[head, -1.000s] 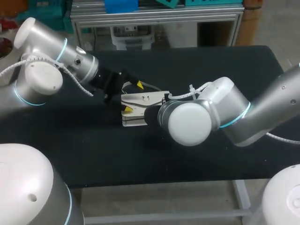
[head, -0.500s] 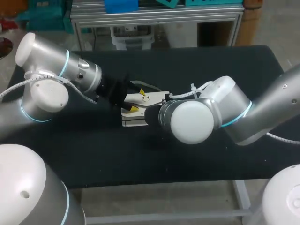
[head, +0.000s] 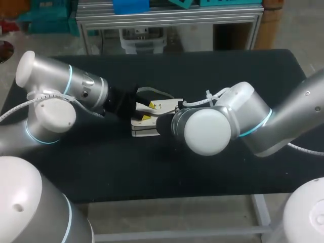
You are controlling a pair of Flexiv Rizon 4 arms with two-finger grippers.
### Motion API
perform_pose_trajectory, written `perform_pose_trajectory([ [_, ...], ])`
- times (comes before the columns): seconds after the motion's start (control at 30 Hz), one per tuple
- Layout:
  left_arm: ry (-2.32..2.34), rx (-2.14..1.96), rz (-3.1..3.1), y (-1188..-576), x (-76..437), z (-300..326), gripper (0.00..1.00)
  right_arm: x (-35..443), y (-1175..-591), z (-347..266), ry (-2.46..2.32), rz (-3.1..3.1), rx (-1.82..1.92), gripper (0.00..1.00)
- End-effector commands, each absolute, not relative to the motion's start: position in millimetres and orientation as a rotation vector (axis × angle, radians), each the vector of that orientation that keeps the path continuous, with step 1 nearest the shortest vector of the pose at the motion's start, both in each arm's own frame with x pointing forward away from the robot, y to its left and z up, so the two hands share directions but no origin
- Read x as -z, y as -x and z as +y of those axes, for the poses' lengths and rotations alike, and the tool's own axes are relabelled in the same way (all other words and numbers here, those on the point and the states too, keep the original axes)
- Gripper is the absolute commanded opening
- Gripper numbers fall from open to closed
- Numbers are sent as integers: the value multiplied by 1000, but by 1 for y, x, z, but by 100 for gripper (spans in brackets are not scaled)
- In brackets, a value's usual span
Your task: Pick up the bag, open it, inspect its contents, close it, and place it on the opposite side
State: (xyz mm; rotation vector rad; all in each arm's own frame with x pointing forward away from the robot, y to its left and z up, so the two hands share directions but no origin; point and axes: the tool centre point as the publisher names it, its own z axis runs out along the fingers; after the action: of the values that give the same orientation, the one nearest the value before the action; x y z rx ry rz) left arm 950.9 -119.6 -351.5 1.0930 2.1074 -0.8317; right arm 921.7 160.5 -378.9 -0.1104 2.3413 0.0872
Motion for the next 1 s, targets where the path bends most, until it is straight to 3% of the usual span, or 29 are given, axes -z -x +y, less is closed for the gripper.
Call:
perform_pose_trajectory([
  [0.03,-1052,791,2047,-957,364,-124,31,383,-920,157,105,2142,-114,0],
  [0.1,-1009,728,2037,-962,367,-127,19,383,-920,157,105,2142,-114,0],
  [0.17,-918,687,2030,-970,366,-128,0,383,-920,157,105,2142,-114,0],
  [0.67,-688,892,2165,-968,317,-111,0,383,-920,157,105,2142,-114,0],
  [1.0,-638,914,2308,-963,322,-108,0,383,-920,157,105,2142,-114,0],
])
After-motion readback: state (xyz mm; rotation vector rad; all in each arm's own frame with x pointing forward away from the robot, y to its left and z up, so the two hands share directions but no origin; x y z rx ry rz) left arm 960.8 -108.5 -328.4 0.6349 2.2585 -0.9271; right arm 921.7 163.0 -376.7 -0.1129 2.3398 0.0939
